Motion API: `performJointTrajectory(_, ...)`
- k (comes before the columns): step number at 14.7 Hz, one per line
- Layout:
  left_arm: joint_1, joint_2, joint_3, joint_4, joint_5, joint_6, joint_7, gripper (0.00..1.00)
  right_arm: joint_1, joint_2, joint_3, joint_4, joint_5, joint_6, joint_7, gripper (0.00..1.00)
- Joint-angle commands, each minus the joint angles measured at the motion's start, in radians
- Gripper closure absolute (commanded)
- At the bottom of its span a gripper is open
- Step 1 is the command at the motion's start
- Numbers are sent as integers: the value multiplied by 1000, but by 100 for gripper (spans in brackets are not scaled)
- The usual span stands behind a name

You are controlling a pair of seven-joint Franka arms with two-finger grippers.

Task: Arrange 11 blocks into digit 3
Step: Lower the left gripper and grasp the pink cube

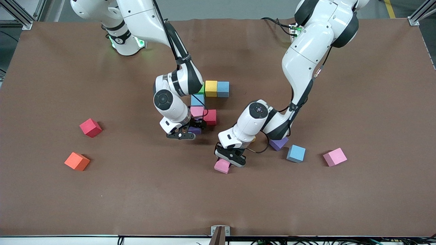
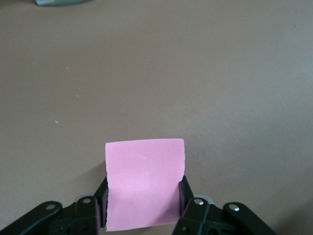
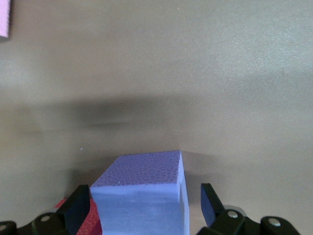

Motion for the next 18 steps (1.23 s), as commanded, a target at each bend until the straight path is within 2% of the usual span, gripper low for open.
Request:
performJointTrajectory(1,31,-28,1,-12,26,-8,-6,68,14,-24,-2,-18,14,1,23,0)
performJointTrajectory(3,36,-50,-1,-29,12,-31,-23,73,14,-23,-2,-14,16,1,33,0)
performJointTrajectory(5,46,-74,-5,-29,12,-114,-113,79,15,-23,0,-4,14,1,38,0)
performJointTrajectory(10,34,-177,-39,-26,12,-397,-404,85,14,-23,0,5,16,1,49,0)
performJointTrajectory(14,29,-224,-56,-24,12,-576,-833,85,8,-23,1,14,16,0,44,0)
performJointTrajectory(18,37,-225,-79,-23,11,-622,-1299,85,3,-24,0,16,16,-2,40,0)
